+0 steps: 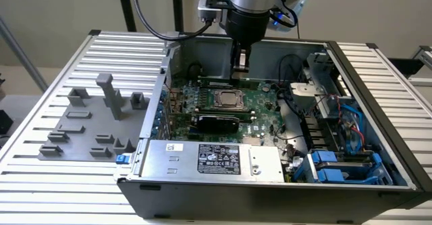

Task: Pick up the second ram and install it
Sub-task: 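Insert the second ram into the second slot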

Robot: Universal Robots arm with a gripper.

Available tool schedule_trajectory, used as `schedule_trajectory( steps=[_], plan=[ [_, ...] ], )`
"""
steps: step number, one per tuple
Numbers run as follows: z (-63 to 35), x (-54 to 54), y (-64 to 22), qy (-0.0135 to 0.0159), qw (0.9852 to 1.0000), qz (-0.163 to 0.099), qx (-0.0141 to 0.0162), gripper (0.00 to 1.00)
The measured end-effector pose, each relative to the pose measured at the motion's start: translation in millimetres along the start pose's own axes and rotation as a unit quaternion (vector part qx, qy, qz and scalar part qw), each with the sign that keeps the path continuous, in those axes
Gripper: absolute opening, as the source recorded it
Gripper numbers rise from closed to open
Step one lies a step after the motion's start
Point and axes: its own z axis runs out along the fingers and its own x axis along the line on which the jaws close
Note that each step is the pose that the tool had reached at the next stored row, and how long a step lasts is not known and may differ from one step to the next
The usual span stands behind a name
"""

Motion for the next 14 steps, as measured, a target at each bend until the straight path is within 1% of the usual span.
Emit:
schedule_trajectory(
  steps=[5,11,14],
  plan=[
    [1.0,-0.1,-0.1,0.0002,1.0,0.0,0.0001,0.0],
    [11.7,-5.5,-0.2,0.0007,1.0,-0.005,0.0016,0.0],
    [16.8,-8.0,0.4,0.0018,1.0,-0.008,0.003,0.0]
  ],
)
